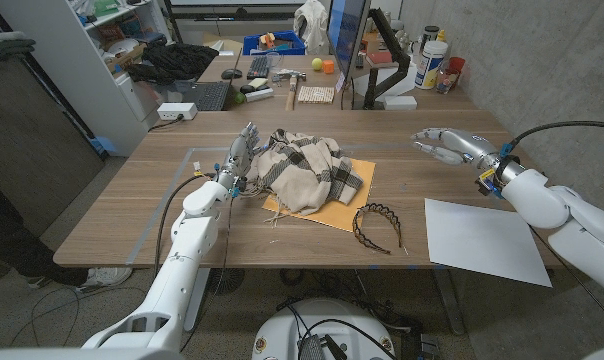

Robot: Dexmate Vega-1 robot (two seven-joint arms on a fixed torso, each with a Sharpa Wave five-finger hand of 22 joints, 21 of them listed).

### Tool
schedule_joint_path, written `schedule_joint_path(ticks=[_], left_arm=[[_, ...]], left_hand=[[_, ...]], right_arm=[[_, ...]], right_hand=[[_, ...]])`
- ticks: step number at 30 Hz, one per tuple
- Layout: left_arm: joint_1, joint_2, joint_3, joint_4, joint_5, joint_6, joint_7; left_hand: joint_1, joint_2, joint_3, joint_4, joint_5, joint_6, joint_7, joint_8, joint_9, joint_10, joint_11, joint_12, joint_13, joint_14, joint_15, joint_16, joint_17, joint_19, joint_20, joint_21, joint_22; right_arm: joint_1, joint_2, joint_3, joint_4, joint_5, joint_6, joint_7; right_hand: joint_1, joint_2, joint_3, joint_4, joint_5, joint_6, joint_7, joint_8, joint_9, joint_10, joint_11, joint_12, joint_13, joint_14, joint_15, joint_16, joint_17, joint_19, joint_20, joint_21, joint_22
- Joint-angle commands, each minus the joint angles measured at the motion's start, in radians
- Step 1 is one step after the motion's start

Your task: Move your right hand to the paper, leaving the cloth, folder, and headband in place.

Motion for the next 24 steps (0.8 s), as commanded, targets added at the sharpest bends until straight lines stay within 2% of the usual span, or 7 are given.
schedule_joint_path(ticks=[1, 12, 24], left_arm=[[0.005, -0.001, 0.007, -0.009, 0.004, 0.008, 0.003], [0.003, -0.003, 0.015, -0.007, 0.004, 0.005, -0.001], [-0.001, 0.000, 0.015, 0.002, 0.001, 0.001, -0.007]], left_hand=[[0.002, 0.071, -0.006, 0.000, 0.006, -0.143, -0.005, 0.006, 0.004, -0.159, 0.002, 0.006, 0.003, -0.173, 0.001, 0.003, 0.002, -0.190, 0.006, -0.004, 0.004], [0.002, 0.071, -0.007, 0.000, 0.007, -0.144, -0.005, 0.005, 0.004, -0.160, 0.002, 0.006, 0.003, -0.173, 0.001, 0.003, 0.002, -0.190, 0.006, -0.006, 0.004], [0.003, 0.072, -0.008, 0.000, 0.007, -0.143, -0.005, 0.006, 0.004, -0.161, 0.002, 0.006, 0.003, -0.173, 0.002, 0.003, 0.002, -0.189, 0.007, -0.009, 0.004]], right_arm=[[-0.069, 0.013, 0.068, -0.050, -0.035, -0.002, -0.003], [-0.133, 0.041, 0.125, -0.101, -0.102, -0.026, -0.007], [-0.167, 0.055, 0.144, -0.156, -0.220, -0.066, -0.016]], right_hand=[[0.014, 0.003, 0.002, -0.009, 0.000, 0.012, 0.000, 0.003, 0.003, 0.011, -0.005, 0.005, 0.004, 0.010, -0.006, -0.003, 0.003, 0.009, -0.005, 0.005, 0.003], [0.015, 0.001, 0.005, -0.012, 0.000, 0.030, 0.000, 0.003, 0.003, 0.019, -0.010, 0.002, 0.004, 0.018, -0.008, -0.004, 0.003, 0.016, -0.008, 0.004, 0.003], [0.018, 0.005, 0.013, -0.016, 0.001, 0.069, -0.004, 0.007, 0.003, 0.041, -0.019, 0.003, 0.004, 0.035, -0.021, -0.004, 0.003, 0.028, -0.012, 0.004, 0.003]])
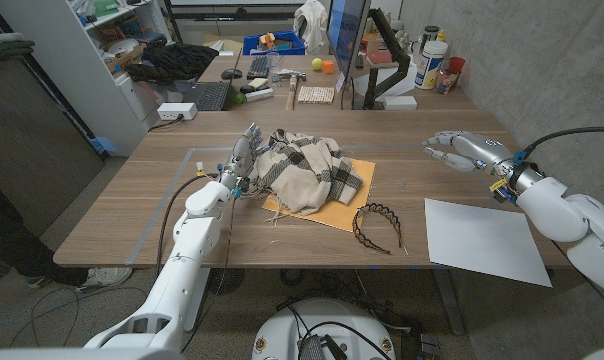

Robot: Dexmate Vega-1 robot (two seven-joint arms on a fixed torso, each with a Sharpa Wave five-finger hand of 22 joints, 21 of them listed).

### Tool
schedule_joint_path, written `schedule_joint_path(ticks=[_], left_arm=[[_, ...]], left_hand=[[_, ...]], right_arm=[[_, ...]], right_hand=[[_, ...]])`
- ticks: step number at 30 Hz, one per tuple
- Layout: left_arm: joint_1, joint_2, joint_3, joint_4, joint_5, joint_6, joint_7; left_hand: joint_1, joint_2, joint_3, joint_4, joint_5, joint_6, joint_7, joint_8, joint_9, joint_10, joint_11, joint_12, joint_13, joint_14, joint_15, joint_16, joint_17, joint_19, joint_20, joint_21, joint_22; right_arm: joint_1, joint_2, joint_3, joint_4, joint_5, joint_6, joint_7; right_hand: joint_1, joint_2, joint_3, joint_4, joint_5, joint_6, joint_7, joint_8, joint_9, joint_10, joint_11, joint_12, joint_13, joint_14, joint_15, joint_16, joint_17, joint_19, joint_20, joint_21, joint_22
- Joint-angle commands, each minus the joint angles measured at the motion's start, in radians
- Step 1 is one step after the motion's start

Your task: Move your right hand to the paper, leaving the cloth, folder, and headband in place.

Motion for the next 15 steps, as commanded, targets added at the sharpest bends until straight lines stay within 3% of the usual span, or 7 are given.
schedule_joint_path(ticks=[1, 15], left_arm=[[-0.005, 0.002, 0.001, 0.011, -0.002, -0.004, -0.007], [-0.021, 0.007, -0.007, 0.043, -0.008, -0.014, -0.018]], left_hand=[[0.003, 0.072, 0.001, 0.000, 0.007, -0.143, -0.005, 0.006, 0.004, -0.161, 0.001, 0.006, 0.003, -0.173, 0.001, 0.003, 0.002, -0.189, 0.007, -0.002, 0.004], [0.003, 0.072, -0.001, 0.000, 0.008, -0.143, -0.006, 0.006, 0.004, -0.160, 0.002, 0.006, 0.003, -0.174, 0.001, 0.002, 0.002, -0.190, 0.007, -0.005, 0.004]], right_arm=[[-0.038, 0.018, 0.024, -0.055, -0.113, -0.042, -0.012], [-0.067, 0.032, 0.031, -0.109, -0.209, -0.102, -0.007]], right_hand=[[0.013, 0.001, 0.009, -0.006, 0.001, 0.027, -0.004, 0.007, 0.003, 0.023, -0.007, 0.004, 0.004, 0.018, -0.015, 0.001, 0.001, 0.018, -0.011, 0.004, 0.003], [0.017, 0.020, 0.028, -0.001, 0.001, 0.082, -0.014, 0.010, 0.003, 0.064, -0.032, 0.007, 0.003, 0.054, -0.037, 0.003, 0.001, 0.049, -0.025, 0.011, 0.004]])
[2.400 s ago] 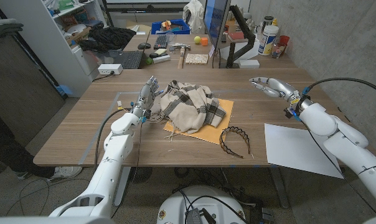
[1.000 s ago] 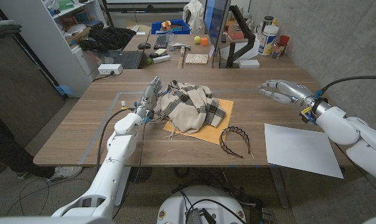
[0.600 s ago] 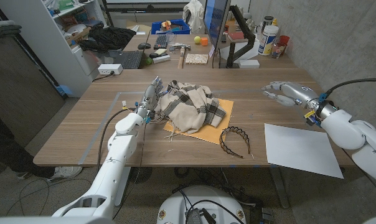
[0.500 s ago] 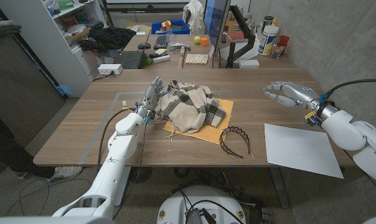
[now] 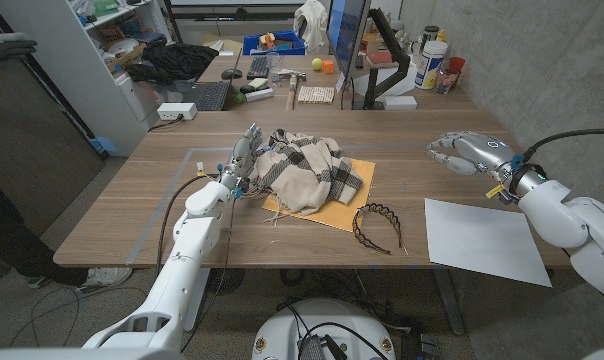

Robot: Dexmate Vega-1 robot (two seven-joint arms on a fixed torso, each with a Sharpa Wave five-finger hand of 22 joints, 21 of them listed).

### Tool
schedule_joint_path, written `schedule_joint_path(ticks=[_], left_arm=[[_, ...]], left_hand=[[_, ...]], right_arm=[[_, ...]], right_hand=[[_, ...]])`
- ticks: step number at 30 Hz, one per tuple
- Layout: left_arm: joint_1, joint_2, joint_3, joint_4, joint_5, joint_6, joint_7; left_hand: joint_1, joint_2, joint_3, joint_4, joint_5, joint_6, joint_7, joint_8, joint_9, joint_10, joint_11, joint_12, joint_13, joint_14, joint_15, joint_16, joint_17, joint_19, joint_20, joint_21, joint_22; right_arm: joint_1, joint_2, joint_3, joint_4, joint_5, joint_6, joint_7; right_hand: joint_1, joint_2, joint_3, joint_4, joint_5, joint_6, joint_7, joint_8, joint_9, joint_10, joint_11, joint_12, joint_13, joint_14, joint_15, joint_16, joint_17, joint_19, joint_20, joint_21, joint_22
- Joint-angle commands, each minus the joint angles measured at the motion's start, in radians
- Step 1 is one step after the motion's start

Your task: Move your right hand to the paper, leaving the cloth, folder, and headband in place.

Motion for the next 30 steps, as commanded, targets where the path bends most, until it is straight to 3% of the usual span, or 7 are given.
schedule_joint_path(ticks=[1, 13, 30], left_arm=[[-0.013, 0.004, -0.006, 0.028, -0.006, -0.010, -0.010], [-0.026, 0.003, -0.005, 0.048, -0.006, -0.016, -0.019], [-0.025, 0.003, -0.005, 0.048, -0.003, -0.013, -0.020]], left_hand=[[0.003, 0.072, -0.001, 0.000, 0.008, -0.144, -0.006, 0.005, 0.004, -0.160, 0.002, 0.006, 0.003, -0.174, 0.001, 0.002, 0.002, -0.189, 0.007, -0.005, 0.004], [0.003, 0.072, -0.002, 0.000, 0.008, -0.145, -0.006, 0.005, 0.004, -0.160, 0.003, 0.006, 0.003, -0.173, 0.002, 0.002, 0.002, -0.190, 0.008, -0.008, 0.004], [0.003, 0.072, -0.004, 0.000, 0.009, -0.144, -0.006, 0.005, 0.004, -0.160, 0.005, 0.006, 0.003, -0.173, 0.002, 0.002, 0.002, -0.188, 0.008, -0.012, 0.005]], right_arm=[[-0.029, 0.013, 0.012, -0.047, -0.081, -0.051, 0.007], [-0.055, 0.028, 0.015, -0.086, -0.146, -0.124, 0.045], [-0.079, 0.041, 0.019, -0.109, -0.165, -0.199, 0.112]], right_hand=[[0.006, 0.010, 0.009, 0.000, 0.001, 0.014, -0.002, 0.005, 0.003, 0.013, -0.005, 0.006, 0.003, 0.021, -0.039, 0.004, 0.002, 0.013, -0.026, 0.011, 0.001], [0.004, 0.019, 0.021, 0.010, 0.000, 0.043, -0.005, 0.003, 0.003, 0.037, -0.016, 0.006, 0.003, 0.052, -0.053, 0.007, 0.003, 0.029, -0.031, 0.014, 0.002], [-0.010, 0.022, 0.035, 0.036, -0.003, 0.054, -0.007, -0.012, 0.003, 0.059, -0.013, -0.002, 0.003, 0.142, -0.071, 0.023, 0.006, 0.058, 0.008, 0.023, 0.005]])
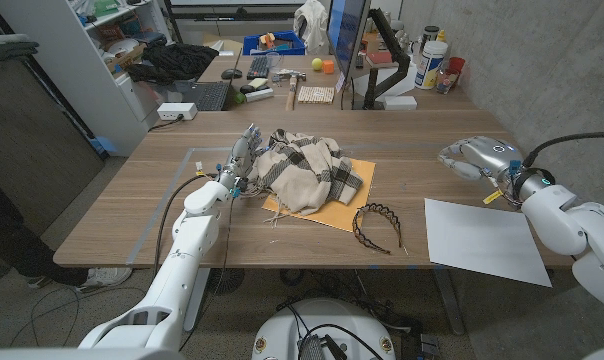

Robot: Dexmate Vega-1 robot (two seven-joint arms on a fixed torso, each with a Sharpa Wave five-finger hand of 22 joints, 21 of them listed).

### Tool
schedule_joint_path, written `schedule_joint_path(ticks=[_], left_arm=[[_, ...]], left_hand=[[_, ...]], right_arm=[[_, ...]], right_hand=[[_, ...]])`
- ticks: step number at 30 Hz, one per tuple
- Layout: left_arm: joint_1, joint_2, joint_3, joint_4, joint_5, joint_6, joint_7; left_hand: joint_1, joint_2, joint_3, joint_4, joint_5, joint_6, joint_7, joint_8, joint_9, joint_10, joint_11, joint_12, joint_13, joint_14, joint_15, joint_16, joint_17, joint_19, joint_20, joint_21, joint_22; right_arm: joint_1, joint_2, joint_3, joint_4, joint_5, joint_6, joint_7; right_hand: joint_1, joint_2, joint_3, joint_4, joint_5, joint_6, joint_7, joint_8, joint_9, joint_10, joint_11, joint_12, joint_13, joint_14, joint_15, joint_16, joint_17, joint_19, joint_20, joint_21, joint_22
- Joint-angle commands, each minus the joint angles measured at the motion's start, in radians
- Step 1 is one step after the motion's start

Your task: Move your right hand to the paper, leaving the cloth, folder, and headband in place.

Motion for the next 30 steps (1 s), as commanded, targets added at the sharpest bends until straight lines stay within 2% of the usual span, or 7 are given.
schedule_joint_path(ticks=[1, 30], left_arm=[[0.000, 0.000, 0.000, 0.001, 0.002, 0.001, -0.001], [0.011, 0.001, 0.007, -0.021, 0.008, 0.014, 0.003]], left_hand=[[0.003, 0.072, -0.004, 0.000, 0.009, -0.144, -0.007, 0.005, 0.004, -0.160, 0.005, 0.006, 0.003, -0.173, 0.002, 0.002, 0.002, -0.189, 0.009, -0.005, 0.005], [0.003, 0.071, -0.008, 0.000, 0.010, -0.140, -0.015, 0.006, 0.004, -0.163, 0.012, 0.006, 0.003, -0.173, 0.007, 0.002, 0.002, -0.186, 0.012, -0.013, 0.005]], right_arm=[[-0.017, 0.012, 0.001, -0.022, -0.021, -0.061, 0.048], [-0.045, 0.035, 0.009, -0.038, 0.002, -0.169, 0.146]], right_hand=[[-0.009, 0.000, 0.006, 0.010, -0.004, 0.014, 0.000, -0.008, 0.003, 0.015, 0.001, -0.001, 0.003, 0.029, -0.065, 0.012, 0.005, 0.009, 0.010, 0.008, 0.005], [-0.015, 0.000, 0.017, 0.026, -0.005, 0.005, -0.001, -0.019, 0.004, 0.005, -0.002, -0.016, 0.004, 0.048, -0.061, 0.006, 0.007, 0.010, 0.018, 0.008, 0.007]])
